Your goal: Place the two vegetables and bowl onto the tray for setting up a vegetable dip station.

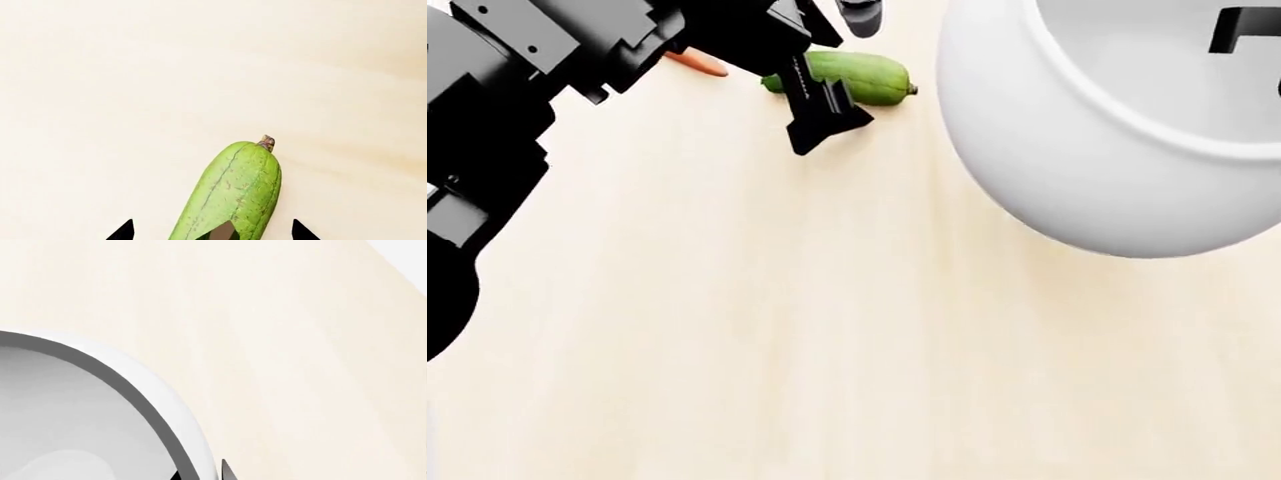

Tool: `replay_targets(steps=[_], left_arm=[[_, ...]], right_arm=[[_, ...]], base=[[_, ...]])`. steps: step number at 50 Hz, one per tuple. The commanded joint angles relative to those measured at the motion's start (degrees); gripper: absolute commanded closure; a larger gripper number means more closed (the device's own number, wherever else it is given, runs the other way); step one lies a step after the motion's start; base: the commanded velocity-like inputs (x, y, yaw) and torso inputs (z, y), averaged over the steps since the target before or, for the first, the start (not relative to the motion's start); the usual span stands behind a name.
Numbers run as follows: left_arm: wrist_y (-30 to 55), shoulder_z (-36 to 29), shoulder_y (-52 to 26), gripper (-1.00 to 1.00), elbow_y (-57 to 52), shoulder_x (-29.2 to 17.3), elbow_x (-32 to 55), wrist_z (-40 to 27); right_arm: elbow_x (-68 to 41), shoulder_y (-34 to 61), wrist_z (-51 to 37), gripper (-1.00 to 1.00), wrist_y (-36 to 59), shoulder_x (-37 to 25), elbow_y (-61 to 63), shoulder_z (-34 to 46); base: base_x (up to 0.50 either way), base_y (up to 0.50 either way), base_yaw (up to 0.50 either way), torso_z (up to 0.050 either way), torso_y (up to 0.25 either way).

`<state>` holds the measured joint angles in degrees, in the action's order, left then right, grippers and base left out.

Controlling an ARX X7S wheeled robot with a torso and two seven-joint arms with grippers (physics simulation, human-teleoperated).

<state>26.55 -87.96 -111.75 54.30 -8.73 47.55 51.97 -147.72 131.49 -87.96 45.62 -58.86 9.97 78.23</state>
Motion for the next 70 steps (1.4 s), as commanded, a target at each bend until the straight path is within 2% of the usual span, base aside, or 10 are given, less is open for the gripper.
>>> replay_targets(steps=[1,15,16,28,35,45,52,62,67,70], left_arm=[[1.31,-0.99,0.95,-1.0,0.55,0.76,-0.48,-1.81],[8.2,-0.27,0.2,-1.0,4.14,2.97,2.04,0.36],[7.61,-0.04,0.11,1.0,5.8,3.66,1.9,0.32],[7.07,0.43,0.79,1.0,5.62,3.35,1.99,-0.5],[-7.81,3.86,2.12,1.0,20.54,8.23,-0.32,-5.18],[-16.34,17.29,-0.3,1.0,19.96,7.57,-1.54,-30.74],[2.37,26.26,-0.79,1.0,-25.04,-11.2,12.54,-59.7],[12.93,39.2,2.24,1.0,-57.03,-26.4,31.52,-99.68],[11.3,45.77,4.25,1.0,-68.7,-31.66,41.96,-112.85],[10.16,47.48,5.39,1.0,-71.0,-33.73,43.6,-115.09]], right_arm=[[0.2,0.4,0.07,1.0,0.25,-0.09,-0.17,-0.27],[0.22,0.47,-0.01,1.0,0.53,0.08,-0.35,-0.33],[0.21,0.49,-0.01,1.0,0.51,0.11,-0.37,-0.35],[-0.07,0.92,-0.33,1.0,0.38,0.05,-0.09,-0.4],[0.17,1.0,-0.37,1.0,0.32,-0.46,0.1,-0.53],[1.61,1.19,-0.17,1.0,0.66,-0.76,0.19,-0.8],[6.34,0.35,1.59,1.0,-2.3,-1.42,1.45,-3.06],[22.66,-3.13,7.14,1.0,-5.71,-1.11,4.77,-5.14],[28.72,-2.99,14.99,1.0,1.63,0.65,3.96,-3.27],[30.23,-6.7,25.48,1.0,-7.71,-1.92,8.35,-8.58]], base=[[0.01,0.0,0.0,0.006,-0.25],[0.0,0.0,0.0,0.0,0.0],[0.0,0.0,0.0,0.0,0.0],[0.0,0.0,0.0,0.0,-0.002],[0.0,0.0,0.0,0.0,-0.001],[0.0,0.0,0.0,0.0,0.0],[0.0,0.0,0.0,0.0,0.0],[0.0,0.0,0.0,0.0,0.0],[0.0,0.0,0.0,0.0,0.0],[0.0,0.0,0.0,0.0,0.0]])
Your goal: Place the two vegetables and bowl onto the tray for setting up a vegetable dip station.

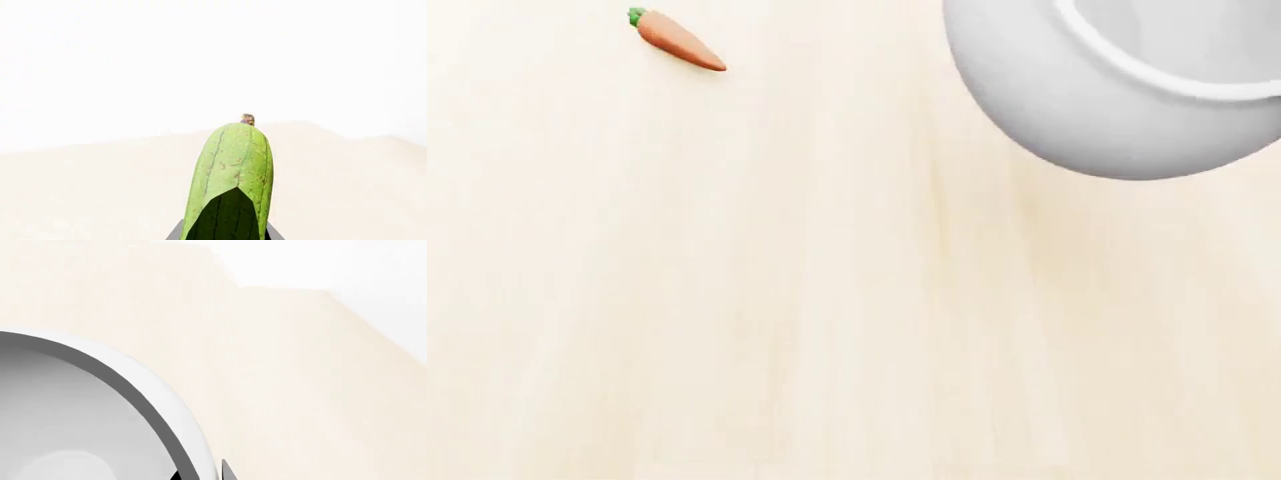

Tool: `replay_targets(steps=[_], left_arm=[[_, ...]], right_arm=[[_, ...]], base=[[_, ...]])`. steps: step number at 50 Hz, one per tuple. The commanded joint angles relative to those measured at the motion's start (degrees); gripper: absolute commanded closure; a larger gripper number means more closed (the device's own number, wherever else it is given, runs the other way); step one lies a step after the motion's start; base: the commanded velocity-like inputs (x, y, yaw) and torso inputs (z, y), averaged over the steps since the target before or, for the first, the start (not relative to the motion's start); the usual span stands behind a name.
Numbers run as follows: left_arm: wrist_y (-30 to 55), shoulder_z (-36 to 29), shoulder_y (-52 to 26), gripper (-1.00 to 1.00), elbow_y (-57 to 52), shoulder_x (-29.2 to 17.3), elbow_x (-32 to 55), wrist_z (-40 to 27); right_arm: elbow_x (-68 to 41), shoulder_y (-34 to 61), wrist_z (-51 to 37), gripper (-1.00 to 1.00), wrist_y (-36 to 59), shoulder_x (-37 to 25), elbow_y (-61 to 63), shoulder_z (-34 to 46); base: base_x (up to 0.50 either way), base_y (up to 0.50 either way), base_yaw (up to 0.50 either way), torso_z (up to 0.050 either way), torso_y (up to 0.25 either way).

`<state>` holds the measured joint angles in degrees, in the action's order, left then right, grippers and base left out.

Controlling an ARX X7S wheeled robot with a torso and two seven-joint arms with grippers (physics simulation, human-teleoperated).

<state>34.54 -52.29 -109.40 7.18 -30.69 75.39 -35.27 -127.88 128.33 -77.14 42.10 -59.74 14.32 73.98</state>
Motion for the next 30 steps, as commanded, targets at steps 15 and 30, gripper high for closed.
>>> replay_targets(steps=[15,30], left_arm=[[0.22,14.5,3.57,1.0,-25.35,-13.04,18.46,-28.91],[-0.22,15.65,2.88,1.0,-26.81,-12.44,20.78,-29.19]], right_arm=[[13.16,0.53,11.34,1.0,0.54,1.29,3.26,-5.13],[13.02,-0.33,10.88,1.0,1.93,1.65,3.06,-5.64]], base=[[0.0,0.15,0.0,0.0,0.0],[0.0,0.5,0.0,0.0,0.0]])
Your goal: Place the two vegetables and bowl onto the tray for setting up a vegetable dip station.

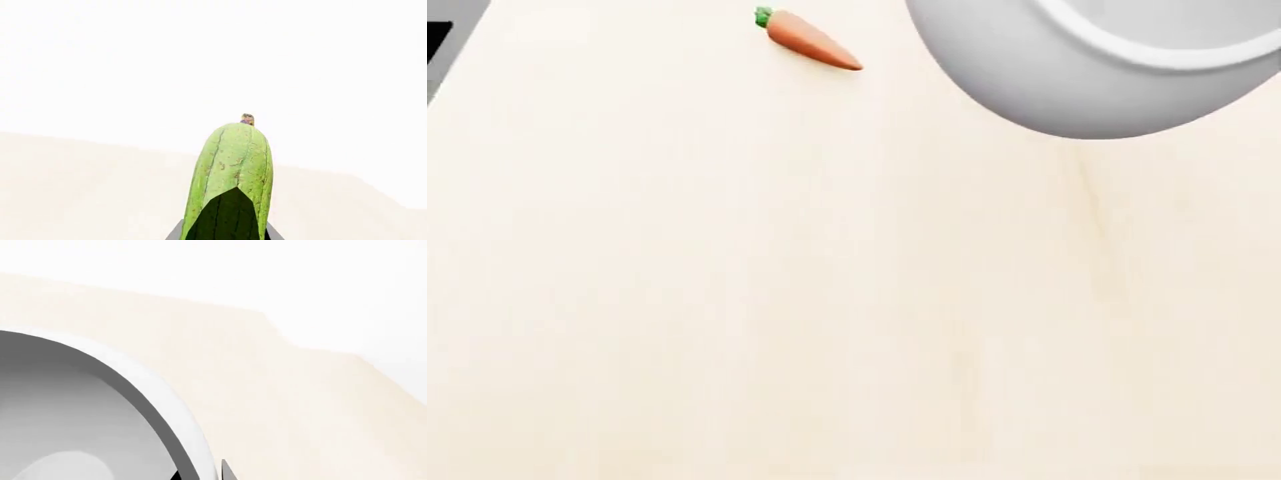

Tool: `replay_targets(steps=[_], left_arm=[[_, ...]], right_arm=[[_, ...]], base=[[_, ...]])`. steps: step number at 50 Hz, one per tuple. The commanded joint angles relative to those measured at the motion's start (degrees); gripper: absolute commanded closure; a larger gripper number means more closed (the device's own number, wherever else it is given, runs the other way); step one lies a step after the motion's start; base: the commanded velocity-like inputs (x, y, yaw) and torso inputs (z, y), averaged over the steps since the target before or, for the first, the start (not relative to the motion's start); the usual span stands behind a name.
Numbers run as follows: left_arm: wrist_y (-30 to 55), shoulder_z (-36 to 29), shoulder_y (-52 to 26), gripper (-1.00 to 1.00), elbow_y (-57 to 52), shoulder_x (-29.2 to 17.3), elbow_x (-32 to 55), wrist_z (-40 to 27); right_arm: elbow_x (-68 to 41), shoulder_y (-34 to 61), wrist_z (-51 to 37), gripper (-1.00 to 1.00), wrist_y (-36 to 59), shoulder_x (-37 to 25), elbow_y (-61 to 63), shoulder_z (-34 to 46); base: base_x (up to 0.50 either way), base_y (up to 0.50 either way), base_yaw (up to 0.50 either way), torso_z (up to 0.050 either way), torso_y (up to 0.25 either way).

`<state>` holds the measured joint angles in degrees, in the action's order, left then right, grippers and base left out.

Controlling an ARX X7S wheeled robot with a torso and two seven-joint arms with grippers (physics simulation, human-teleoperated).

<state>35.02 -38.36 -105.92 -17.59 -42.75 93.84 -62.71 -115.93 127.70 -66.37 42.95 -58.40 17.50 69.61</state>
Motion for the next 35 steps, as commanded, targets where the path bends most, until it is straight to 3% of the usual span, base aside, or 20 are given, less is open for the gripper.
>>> replay_targets(steps=[1,24,35], left_arm=[[-0.67,1.7,-0.55,1.0,-2.09,-0.37,2.4,-1.72],[-1.04,2.24,-0.34,1.0,-2.04,-0.34,2.47,-1.54],[-1.04,2.29,-0.23,1.0,-2.13,-0.21,2.56,-1.69]], right_arm=[[1.22,0.19,0.3,1.0,1.05,0.35,-0.21,-1.35],[1.14,-0.9,-0.64,1.0,2.06,1.0,-0.41,-2.23],[0.55,-1.06,-1.41,1.0,3.46,1.78,-1.14,-2.1]], base=[[0.0,0.5,0.0,0.0,0.0],[0.0,0.5,0.0,0.0,0.001],[-0.26,0.48,0.0,0.0,0.0]])
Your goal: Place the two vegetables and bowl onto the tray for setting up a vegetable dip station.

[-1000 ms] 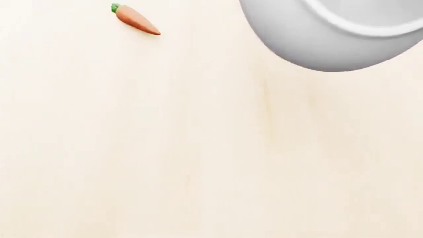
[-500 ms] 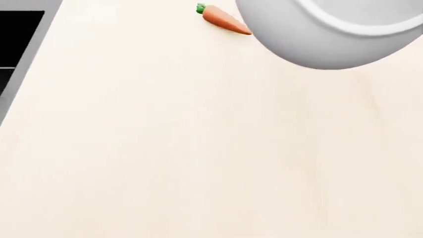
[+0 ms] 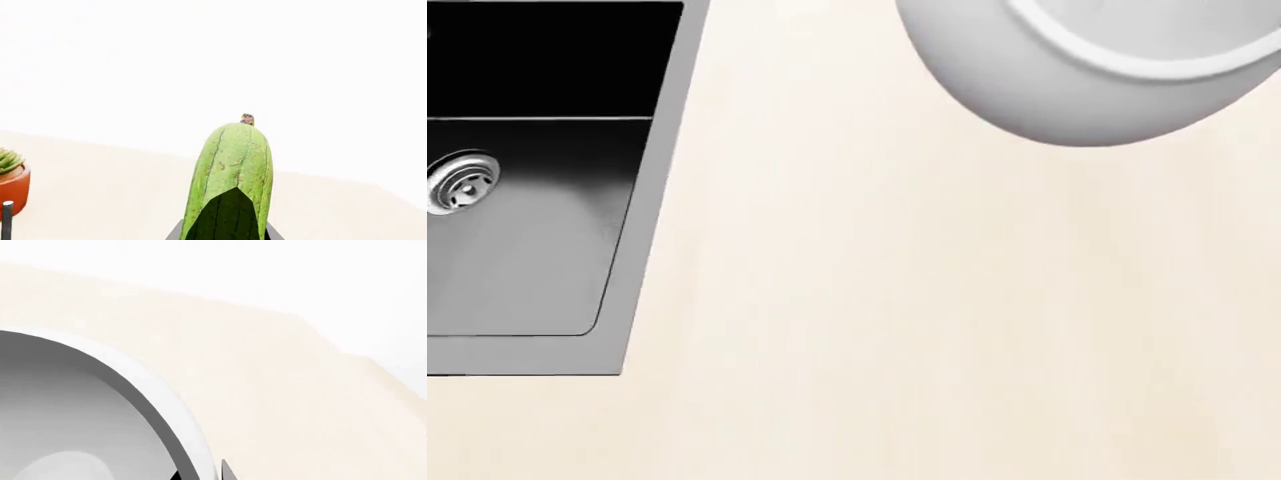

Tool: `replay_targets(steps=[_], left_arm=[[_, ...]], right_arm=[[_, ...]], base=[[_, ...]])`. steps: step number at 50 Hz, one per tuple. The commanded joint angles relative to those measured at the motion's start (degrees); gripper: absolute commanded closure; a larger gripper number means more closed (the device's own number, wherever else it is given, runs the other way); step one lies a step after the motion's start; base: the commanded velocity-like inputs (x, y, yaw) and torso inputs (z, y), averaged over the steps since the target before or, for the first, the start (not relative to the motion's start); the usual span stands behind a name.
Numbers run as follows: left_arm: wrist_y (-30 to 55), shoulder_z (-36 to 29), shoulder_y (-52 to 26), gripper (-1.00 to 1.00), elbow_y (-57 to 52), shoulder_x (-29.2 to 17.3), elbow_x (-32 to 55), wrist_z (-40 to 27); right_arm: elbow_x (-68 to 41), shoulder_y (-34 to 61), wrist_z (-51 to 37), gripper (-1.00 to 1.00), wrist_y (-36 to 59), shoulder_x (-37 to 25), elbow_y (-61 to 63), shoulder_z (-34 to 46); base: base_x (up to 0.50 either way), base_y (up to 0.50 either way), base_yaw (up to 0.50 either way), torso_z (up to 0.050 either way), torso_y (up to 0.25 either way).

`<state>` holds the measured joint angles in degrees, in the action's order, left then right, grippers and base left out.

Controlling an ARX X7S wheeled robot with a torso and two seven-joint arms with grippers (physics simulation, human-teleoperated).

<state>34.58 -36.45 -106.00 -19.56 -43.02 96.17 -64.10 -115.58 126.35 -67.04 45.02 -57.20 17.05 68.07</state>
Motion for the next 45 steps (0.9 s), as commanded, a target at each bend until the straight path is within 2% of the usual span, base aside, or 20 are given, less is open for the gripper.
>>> replay_targets(steps=[1,17,45], left_arm=[[-0.55,0.39,-0.19,1.0,-0.25,0.06,0.2,-0.26],[-0.5,0.6,-0.23,1.0,-0.16,-0.09,0.1,-0.21],[-0.39,0.65,0.03,1.0,-0.4,0.13,0.08,-0.27]], right_arm=[[0.21,0.33,-0.75,1.0,1.56,0.63,-0.68,-0.58],[0.86,0.02,0.26,1.0,2.17,0.99,-0.57,-1.71],[2.17,-0.77,1.52,1.0,3.07,1.42,-0.27,-3.27]], base=[[-0.45,0.38,0.0,0.0,0.0],[-0.43,0.41,0.0,0.0,0.0],[-0.04,0.5,0.0,0.0,0.0]])
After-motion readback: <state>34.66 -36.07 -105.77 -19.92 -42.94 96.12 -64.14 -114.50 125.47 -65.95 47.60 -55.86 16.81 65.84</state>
